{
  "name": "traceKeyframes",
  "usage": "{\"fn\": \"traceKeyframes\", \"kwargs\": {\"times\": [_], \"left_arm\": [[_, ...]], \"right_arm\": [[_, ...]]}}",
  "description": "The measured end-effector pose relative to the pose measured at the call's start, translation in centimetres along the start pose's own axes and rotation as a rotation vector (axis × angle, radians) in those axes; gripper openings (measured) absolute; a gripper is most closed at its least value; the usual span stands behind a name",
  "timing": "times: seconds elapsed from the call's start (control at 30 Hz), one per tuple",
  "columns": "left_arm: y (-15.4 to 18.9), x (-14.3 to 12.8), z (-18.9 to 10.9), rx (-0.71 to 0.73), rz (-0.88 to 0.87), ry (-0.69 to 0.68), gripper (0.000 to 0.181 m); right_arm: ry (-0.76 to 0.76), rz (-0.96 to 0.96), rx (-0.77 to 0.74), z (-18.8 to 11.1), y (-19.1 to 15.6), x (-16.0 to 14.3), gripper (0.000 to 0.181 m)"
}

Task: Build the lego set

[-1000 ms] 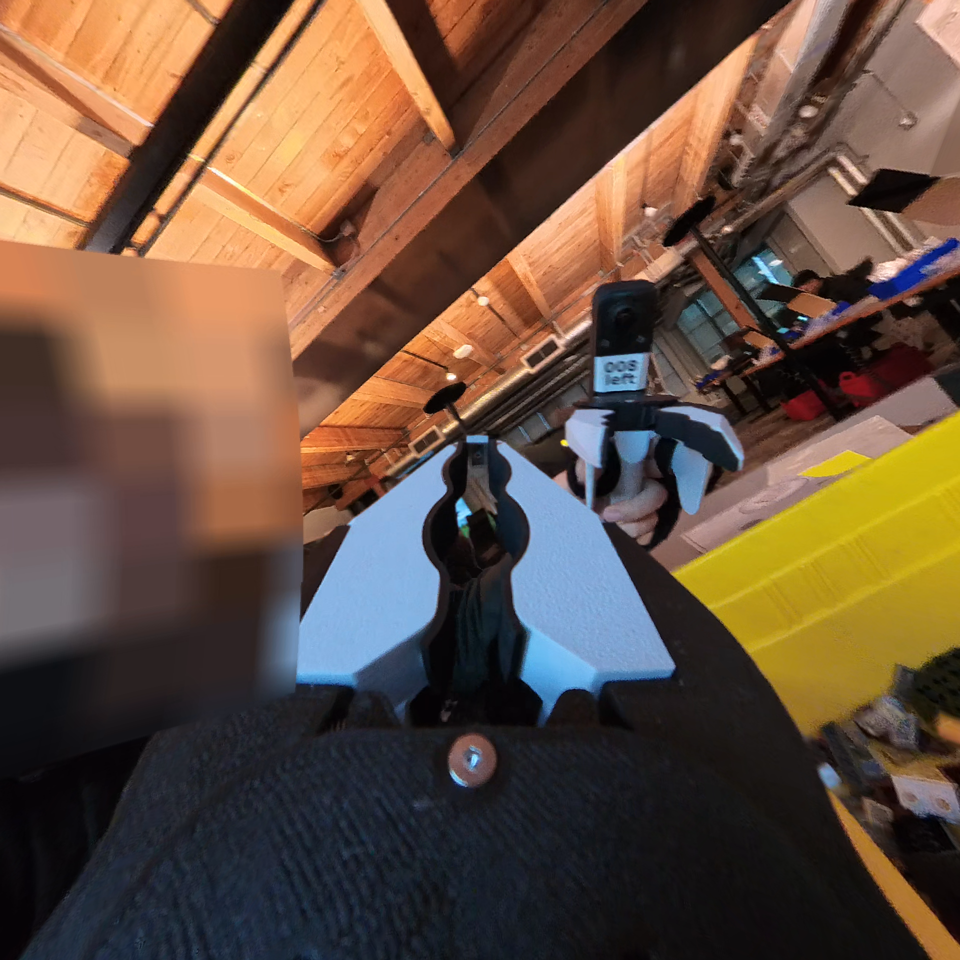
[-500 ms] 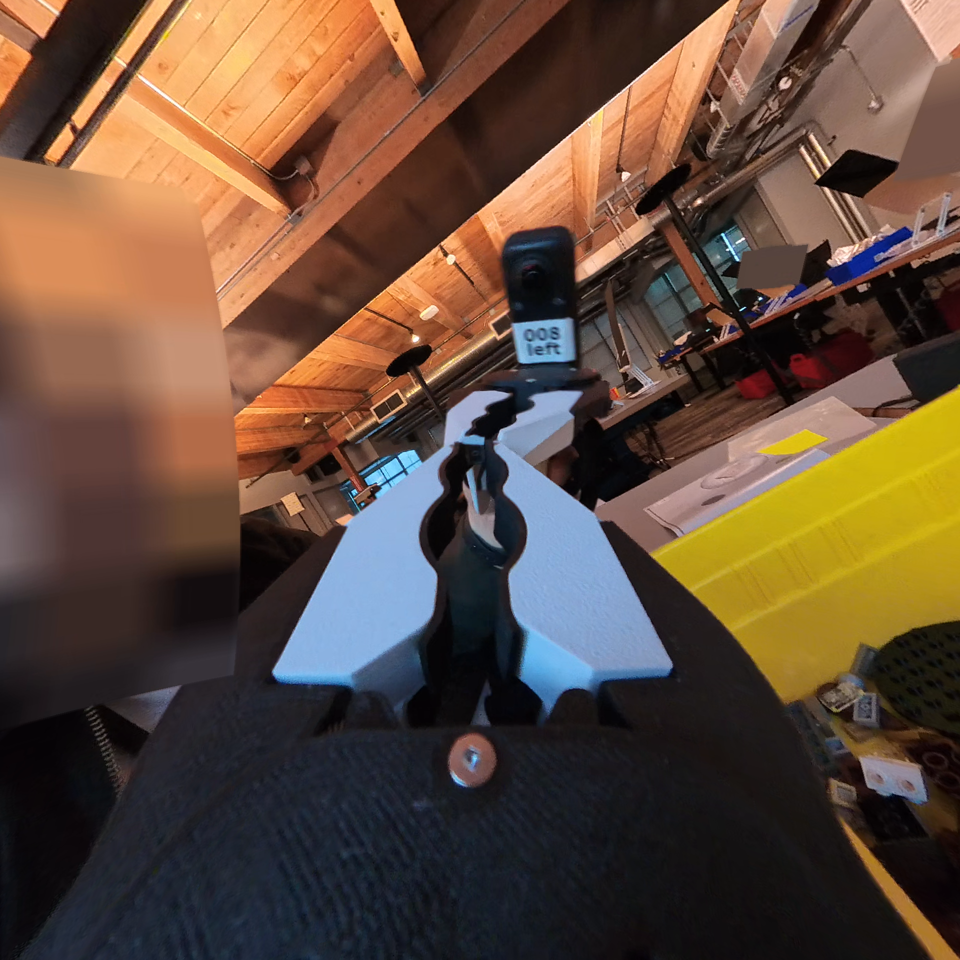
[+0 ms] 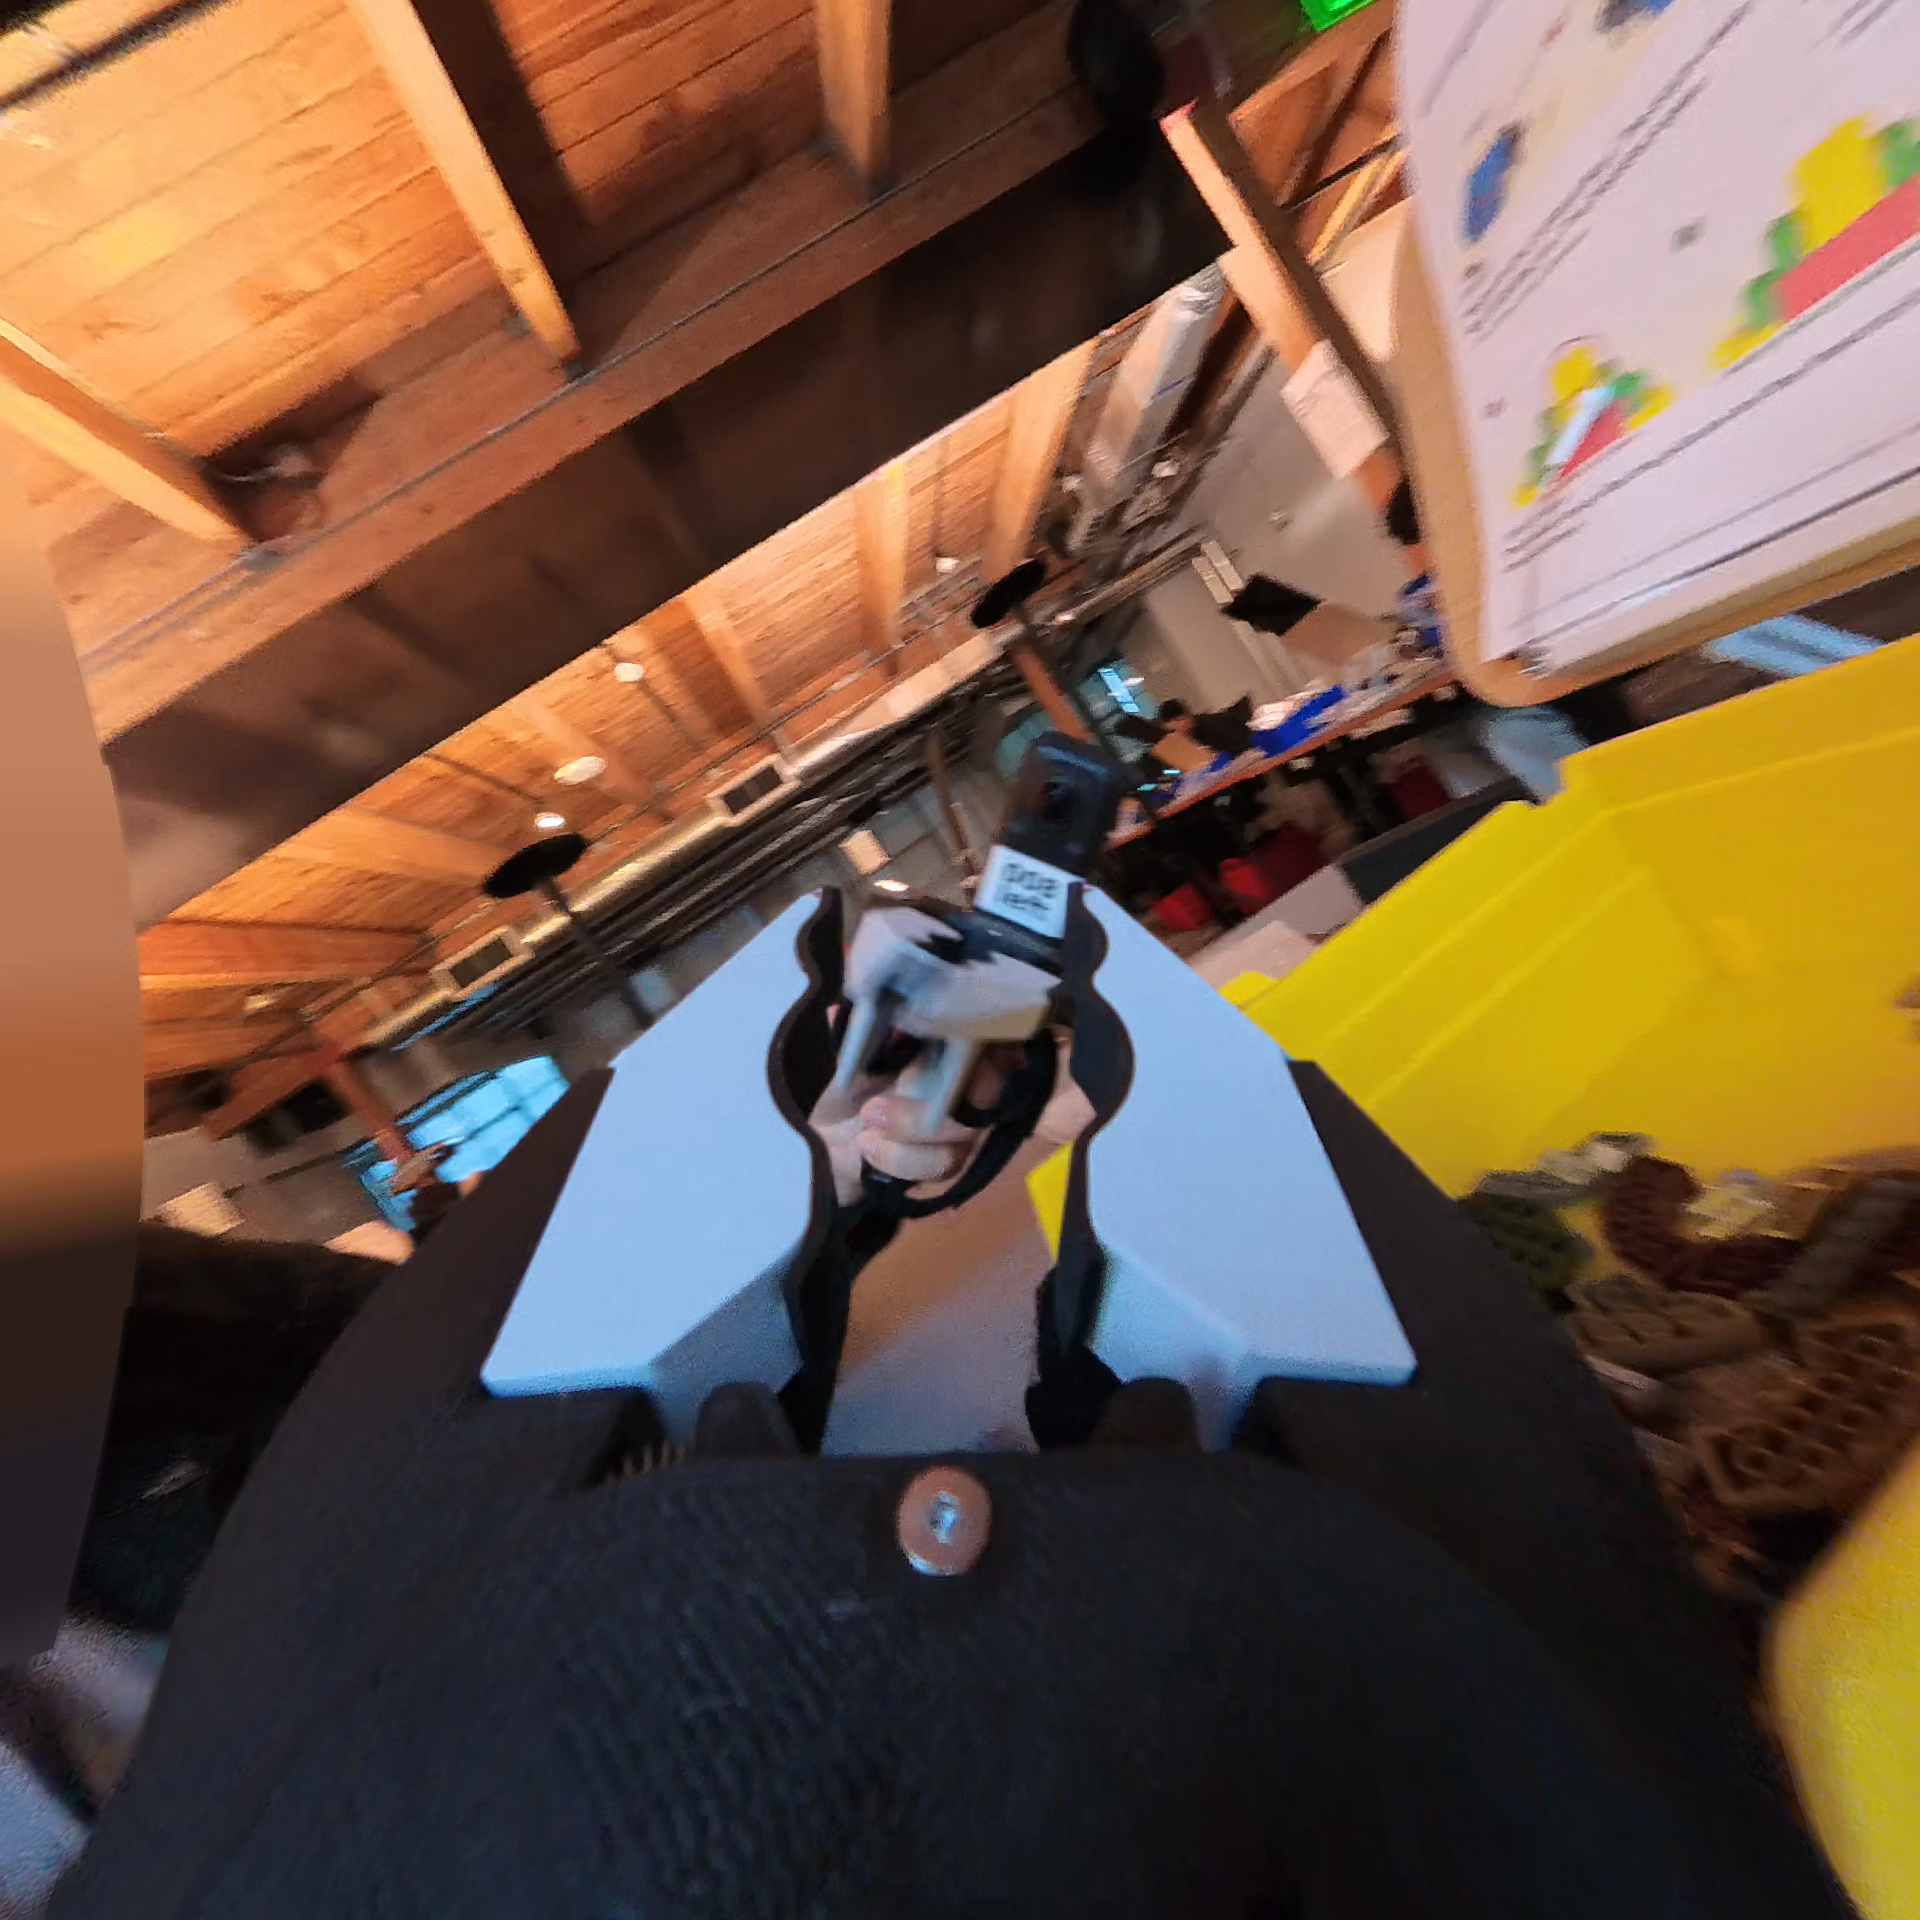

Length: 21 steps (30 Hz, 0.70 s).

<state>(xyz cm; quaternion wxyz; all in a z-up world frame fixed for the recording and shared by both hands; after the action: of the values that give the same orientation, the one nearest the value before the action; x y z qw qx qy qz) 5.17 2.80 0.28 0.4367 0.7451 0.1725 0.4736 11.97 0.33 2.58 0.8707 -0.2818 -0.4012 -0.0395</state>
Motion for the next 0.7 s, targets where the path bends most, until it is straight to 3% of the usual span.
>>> {"fn": "traceKeyframes", "kwargs": {"times": [0.03, 0.17, 0.33, 0.43, 0.53, 0.7], "left_arm": [[-2.9, 0.1, -0.2, 0.222, 0.061, 0.007, 0.008], [-3.8, 1.5, -1.8, 0.406, 0.189, 0.060, 0.036], [-3.3, 2.8, -3.5, 0.568, 0.365, 0.089, 0.050], [-2.5, 3.4, -4.8, 0.626, 0.410, 0.104, 0.054], [-0.5, 4.5, -6.6, 0.637, 0.447, 0.173, 0.052], [2.4, 5.4, -8.9, 0.690, 0.545, 0.236, 0.051]], "right_arm": [[-0.010, -0.019, -0.046, -0.3, 0.5, 0.0, 0.040], [-0.077, -0.092, -0.120, -0.4, 1.1, -0.4, 0.041], [-0.192, -0.148, -0.129, 0.4, 1.0, -2.1, 0.041], [-0.299, -0.185, -0.042, 1.5, -0.4, -3.6, 0.040], [-0.571, -0.205, 0.084, 2.4, -1.9, -8.3, 0.035], [-1.100, -0.372, 0.110, 0.5, -1.5, -16.7, 0.025]]}}
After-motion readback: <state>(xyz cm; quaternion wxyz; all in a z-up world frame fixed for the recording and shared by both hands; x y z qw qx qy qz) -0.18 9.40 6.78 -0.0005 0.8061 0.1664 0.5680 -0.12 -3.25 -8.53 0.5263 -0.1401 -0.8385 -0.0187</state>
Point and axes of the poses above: each gripper's, where its closed fingertips meet, z out along the fingers, x out of its top, y = z × x across the jaws, the point moved 2 cm from there along -z, back along the fingers, and after that the axes turned 12 degrees about x, right-handed, at the moved point
